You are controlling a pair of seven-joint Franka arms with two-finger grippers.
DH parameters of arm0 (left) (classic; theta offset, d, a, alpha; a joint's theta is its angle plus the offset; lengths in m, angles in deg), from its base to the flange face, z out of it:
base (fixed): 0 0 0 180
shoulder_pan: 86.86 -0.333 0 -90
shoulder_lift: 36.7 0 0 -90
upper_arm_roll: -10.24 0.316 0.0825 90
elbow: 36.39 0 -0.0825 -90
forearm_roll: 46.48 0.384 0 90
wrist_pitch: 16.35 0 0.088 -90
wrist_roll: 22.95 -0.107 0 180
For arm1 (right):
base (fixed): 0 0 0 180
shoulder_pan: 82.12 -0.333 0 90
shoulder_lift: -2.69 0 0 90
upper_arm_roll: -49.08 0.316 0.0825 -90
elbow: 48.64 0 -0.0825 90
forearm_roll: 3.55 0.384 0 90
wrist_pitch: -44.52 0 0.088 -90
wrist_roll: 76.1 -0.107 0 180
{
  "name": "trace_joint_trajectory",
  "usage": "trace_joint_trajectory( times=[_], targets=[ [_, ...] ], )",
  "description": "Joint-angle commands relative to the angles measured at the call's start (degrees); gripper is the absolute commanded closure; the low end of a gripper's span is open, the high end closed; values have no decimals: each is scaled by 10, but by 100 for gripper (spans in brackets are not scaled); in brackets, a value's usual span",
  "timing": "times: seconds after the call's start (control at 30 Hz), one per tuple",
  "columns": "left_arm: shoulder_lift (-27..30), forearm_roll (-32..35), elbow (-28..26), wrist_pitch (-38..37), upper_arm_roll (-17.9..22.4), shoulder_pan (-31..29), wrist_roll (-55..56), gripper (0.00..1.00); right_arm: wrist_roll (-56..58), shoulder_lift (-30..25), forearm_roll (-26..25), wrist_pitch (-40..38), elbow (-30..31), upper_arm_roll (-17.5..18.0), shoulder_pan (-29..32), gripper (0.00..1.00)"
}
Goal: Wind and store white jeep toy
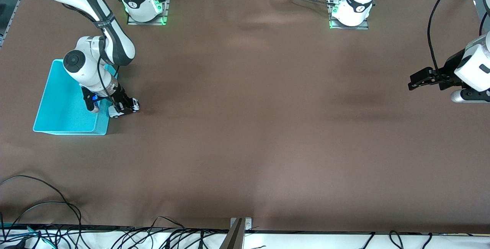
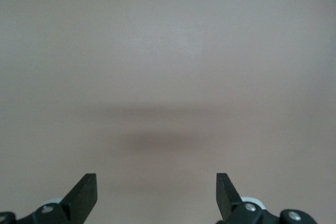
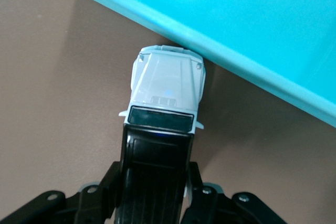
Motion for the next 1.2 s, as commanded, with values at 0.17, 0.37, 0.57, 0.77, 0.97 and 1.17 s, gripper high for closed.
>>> trace_joint_trajectory(
  times=[0.17, 0.37, 0.57, 0.77, 0.97, 1.17],
  targets=[
    [3, -7, 0, 3, 1, 1, -12, 0, -19, -53, -8, -40, 3, 21, 3, 100],
    [3, -7, 0, 3, 2, 0, -12, 0, -28, -69, -5, -56, -2, 33, 3, 100],
    [3, -7, 0, 3, 2, -1, -12, 0, -32, -79, -6, -85, -26, 38, 3, 100],
    [3, -7, 1, 3, 2, -2, -12, 0, -28, -79, -7, -151, -75, 39, 2, 100],
    [3, -7, 1, 3, 2, -2, -12, 0, -8, -79, -10, -208, -118, 38, 3, 100],
    [3, -7, 1, 3, 2, -2, -12, 0, 78, -85, -12, -245, -125, 35, 11, 100]
  ],
)
